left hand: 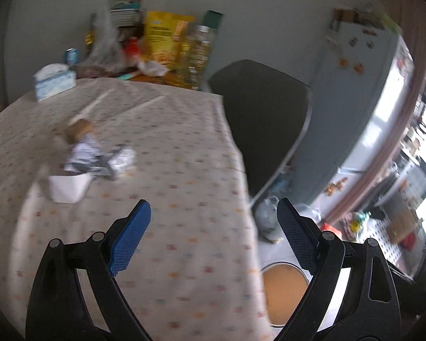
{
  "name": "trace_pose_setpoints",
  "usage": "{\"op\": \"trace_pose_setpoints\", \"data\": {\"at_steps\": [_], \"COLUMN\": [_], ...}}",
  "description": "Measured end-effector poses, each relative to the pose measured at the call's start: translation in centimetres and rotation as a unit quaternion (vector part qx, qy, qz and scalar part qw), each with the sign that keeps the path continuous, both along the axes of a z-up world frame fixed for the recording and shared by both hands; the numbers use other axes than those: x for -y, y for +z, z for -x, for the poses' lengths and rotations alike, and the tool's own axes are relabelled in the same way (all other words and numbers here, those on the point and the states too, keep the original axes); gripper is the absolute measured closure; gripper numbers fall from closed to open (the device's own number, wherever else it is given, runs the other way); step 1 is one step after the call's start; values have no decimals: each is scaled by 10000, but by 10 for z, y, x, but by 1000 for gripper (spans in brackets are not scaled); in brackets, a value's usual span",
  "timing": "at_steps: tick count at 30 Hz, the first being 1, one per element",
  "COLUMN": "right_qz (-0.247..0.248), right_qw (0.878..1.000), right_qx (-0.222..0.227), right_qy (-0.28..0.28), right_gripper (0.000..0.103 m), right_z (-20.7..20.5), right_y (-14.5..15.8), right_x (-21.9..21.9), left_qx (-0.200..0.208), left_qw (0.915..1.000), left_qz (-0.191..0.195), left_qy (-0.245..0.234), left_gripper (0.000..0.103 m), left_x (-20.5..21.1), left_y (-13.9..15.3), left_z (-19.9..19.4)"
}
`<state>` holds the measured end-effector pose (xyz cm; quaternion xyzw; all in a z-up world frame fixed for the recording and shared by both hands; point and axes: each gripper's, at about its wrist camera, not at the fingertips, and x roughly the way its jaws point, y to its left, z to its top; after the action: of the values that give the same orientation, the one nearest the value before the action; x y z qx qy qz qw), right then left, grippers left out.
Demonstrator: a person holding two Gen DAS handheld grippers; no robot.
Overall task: Collect trash
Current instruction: 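Move both open tools back over the table, then close the left tool on the white paper piece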
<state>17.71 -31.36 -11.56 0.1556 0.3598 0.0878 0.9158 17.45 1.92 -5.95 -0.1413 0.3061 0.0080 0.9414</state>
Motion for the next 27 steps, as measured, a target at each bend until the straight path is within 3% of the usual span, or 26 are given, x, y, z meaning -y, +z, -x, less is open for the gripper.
{"op": "trace_pose_setpoints", "data": {"at_steps": [16, 27], "right_qz": [240, 470], "right_qw": [9971, 9929], "right_qx": [94, 90], "right_qy": [718, 1089], "right_gripper": [9, 8], "right_z": [-17, -29], "right_y": [22, 34], "right_x": [-89, -144], "left_qx": [-289, -833], "left_qw": [9941, 9844], "left_qz": [27, -233], "left_qy": [1043, 1530], "left_gripper": [14, 14], "left_x": [-114, -134], "left_y": [-28, -51], "left_z": [10, -27]}}
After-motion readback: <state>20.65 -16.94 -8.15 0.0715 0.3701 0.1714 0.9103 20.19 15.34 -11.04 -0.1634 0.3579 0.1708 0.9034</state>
